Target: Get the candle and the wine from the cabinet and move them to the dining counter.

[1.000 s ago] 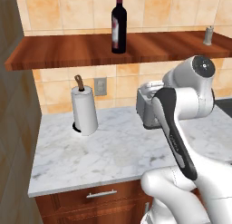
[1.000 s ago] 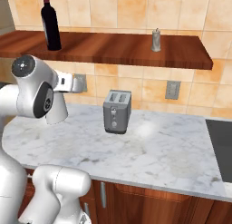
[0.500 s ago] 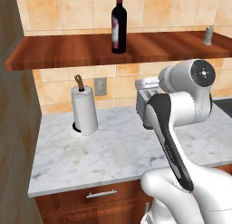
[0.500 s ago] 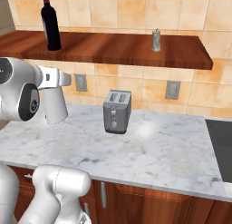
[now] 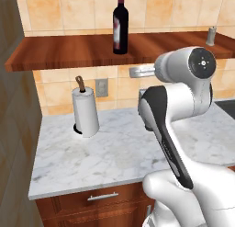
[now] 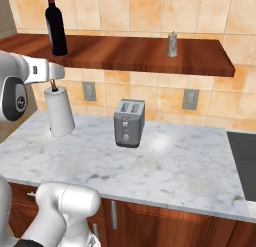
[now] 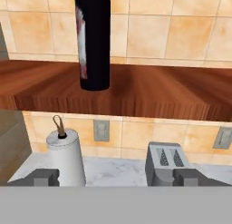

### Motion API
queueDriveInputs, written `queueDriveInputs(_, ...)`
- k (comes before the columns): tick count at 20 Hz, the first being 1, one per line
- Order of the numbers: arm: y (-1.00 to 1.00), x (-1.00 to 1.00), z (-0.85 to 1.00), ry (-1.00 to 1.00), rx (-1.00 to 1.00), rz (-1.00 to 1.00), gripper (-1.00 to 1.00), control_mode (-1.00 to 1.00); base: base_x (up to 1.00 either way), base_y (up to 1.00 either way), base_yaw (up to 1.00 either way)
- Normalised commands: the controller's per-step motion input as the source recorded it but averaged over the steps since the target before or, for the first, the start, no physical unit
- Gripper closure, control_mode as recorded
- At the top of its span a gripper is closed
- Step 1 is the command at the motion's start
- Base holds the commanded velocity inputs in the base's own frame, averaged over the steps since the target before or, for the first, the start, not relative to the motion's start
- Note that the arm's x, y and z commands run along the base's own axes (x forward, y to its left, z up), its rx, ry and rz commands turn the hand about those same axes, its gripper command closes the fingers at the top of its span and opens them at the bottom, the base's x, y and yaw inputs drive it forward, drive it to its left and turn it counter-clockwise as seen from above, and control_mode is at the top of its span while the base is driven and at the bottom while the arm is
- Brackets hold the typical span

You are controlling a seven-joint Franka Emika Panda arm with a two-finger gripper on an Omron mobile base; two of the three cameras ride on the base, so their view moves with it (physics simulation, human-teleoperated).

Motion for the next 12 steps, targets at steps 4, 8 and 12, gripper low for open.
queueDriveInputs(4, 0.12, -0.03, 0.38, -0.01, 0.00, 0.02, -1.00, -1.00, 0.00, 0.00, 0.00)
queueDriveInputs(8, 0.02, 0.00, 0.30, 0.03, 0.00, 0.02, -1.00, -1.00, 0.00, 0.00, 0.00)
queueDriveInputs(12, 0.00, 0.01, 0.29, 0.00, 0.00, 0.06, -1.00, -1.00, 0.00, 0.00, 0.00)
